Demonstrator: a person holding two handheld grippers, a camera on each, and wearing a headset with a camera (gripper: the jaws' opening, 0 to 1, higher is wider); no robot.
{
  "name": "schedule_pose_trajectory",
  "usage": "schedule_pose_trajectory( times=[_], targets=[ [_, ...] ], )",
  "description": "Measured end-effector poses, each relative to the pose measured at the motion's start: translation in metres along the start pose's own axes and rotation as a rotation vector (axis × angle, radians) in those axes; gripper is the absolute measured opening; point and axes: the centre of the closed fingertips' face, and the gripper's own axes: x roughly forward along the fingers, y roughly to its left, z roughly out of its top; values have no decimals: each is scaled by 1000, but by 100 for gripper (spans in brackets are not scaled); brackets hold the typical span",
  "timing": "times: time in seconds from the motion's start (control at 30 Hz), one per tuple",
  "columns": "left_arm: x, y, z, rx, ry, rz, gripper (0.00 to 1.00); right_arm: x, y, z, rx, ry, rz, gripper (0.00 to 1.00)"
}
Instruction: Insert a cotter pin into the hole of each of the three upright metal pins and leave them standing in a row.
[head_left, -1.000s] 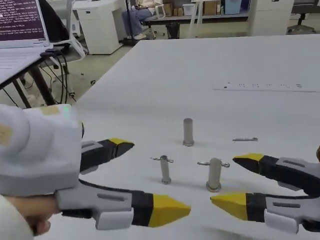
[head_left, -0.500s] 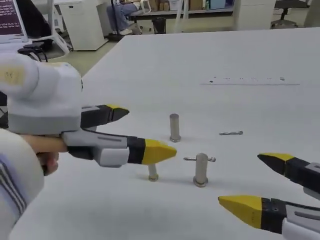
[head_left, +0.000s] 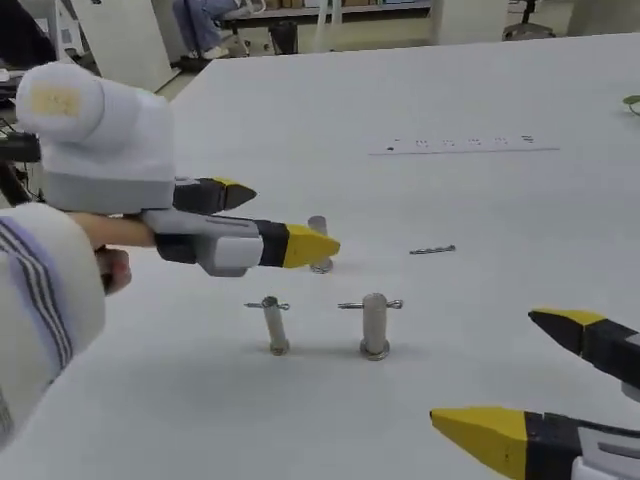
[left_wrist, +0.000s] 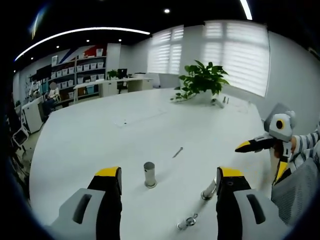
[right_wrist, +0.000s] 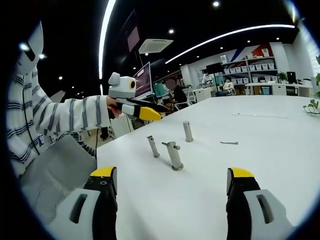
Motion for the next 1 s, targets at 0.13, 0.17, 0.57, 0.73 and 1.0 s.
schedule_pose_trajectory(
  times=[0.13, 0.17, 0.57, 0.73, 1.0],
  targets=[
    [12, 11, -1, 19, 32, 1, 64, -5, 1, -4, 7, 10, -13, 95],
    [15, 14, -3, 28, 53, -4, 63, -5, 1, -5, 16, 13, -15, 96],
    [51, 21, -24, 87, 190, -48, 50, -11, 0, -14, 79, 24, -48, 98],
    [57, 25, -29, 83, 211, -46, 36, -12, -1, -16, 104, 25, -51, 98],
    [68, 27, -42, 87, 241, -56, 29, -9, 5, -20, 118, 46, -39, 98]
  ],
)
